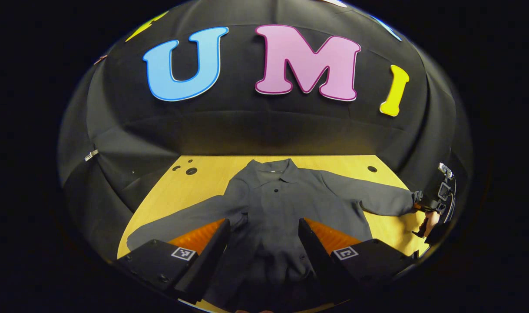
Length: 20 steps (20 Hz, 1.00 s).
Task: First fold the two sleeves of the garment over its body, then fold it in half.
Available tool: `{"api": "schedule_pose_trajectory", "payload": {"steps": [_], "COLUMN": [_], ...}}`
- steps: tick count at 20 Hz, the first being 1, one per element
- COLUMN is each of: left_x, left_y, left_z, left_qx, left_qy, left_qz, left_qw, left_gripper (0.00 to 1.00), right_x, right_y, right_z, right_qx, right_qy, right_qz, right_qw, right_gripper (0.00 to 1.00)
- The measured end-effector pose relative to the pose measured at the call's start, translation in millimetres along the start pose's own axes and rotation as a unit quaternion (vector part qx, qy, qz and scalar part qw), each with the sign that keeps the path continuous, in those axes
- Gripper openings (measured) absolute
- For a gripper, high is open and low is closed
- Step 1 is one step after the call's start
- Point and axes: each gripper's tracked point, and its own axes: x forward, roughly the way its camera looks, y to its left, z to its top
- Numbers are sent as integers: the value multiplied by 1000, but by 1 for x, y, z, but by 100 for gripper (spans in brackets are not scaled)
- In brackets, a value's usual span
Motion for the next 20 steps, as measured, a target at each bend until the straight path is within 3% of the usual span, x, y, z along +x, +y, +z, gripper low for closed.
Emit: {"api": "schedule_pose_trajectory", "payload": {"steps": [4, 10, 20], "left_x": [1, -5, -21], "left_y": [15, 29, 75], "left_z": [-5, -8, -23], "left_qx": [-6, -31, -76], "left_qy": [0, -7, -16], "left_qz": [14, 31, 68], "left_qw": [1000, 999, 995], "left_gripper": [99, 99, 99], "right_x": [1, -12, -26], "right_y": [5, 9, 22], "right_z": [18, 29, 41], "right_qx": [-63, -146, -194], "right_qy": [-50, -100, -149], "right_qz": [33, 100, 228], "right_qw": [996, 979, 942], "right_gripper": [5, 5, 5]}}
